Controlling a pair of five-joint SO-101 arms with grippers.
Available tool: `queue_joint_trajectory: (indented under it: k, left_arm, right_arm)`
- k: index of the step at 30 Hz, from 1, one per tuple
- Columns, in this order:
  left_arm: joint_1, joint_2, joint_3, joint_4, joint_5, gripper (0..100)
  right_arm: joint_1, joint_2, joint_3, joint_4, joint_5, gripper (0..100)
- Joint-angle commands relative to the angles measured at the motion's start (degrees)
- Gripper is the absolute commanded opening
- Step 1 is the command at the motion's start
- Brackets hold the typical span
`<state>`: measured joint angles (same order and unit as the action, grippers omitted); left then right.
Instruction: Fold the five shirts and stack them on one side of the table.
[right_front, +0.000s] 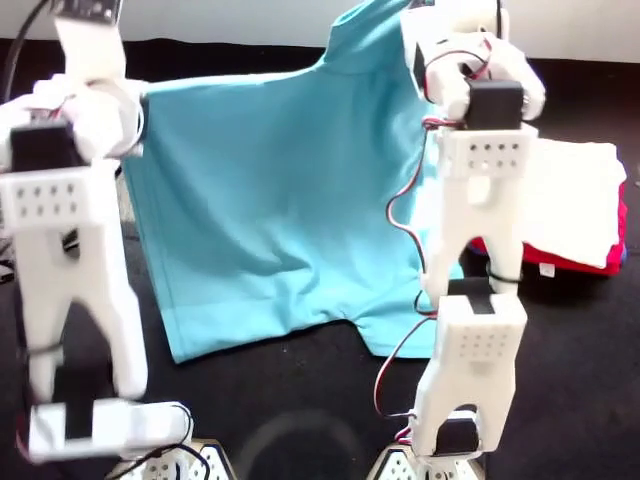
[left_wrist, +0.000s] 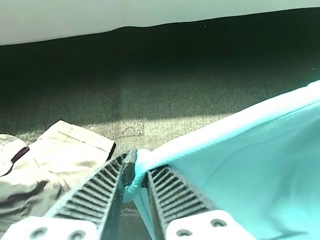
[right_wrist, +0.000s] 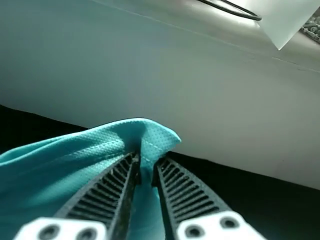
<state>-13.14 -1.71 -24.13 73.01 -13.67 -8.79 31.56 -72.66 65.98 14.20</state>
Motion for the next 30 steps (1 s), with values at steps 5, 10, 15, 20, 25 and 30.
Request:
queue_joint_trajectory:
  k: [5,10,15,20,25,30]
  left_arm:
    - [-0.31,17.98,-24.57,5.89,-0.18,1]
    - [-0.4,27.74,-27.56,10.11,-0.26,1]
    - [-0.22,34.51,-27.56,9.93,-0.26,1]
    - [0.04,40.57,-27.56,5.54,-0.18,1]
    - [0.57,44.53,-27.56,8.53,-0.18,1]
    - [1.01,44.79,-27.74,17.05,-0.18,1]
  right_arm:
    - [-0.48,3.21,0.13,-5.93,0.53,0.6]
    - [-1.36,9.71,-0.31,-1.1,0.53,0.6]
    - [-1.36,16.66,-0.4,-0.84,0.53,0.6]
    - [-1.36,22.02,-0.48,-2.24,0.7,0.6]
    - [-1.19,24.13,-0.48,-0.92,0.53,0.6]
    - [0.13,22.29,-5.49,10.42,0.53,0.6]
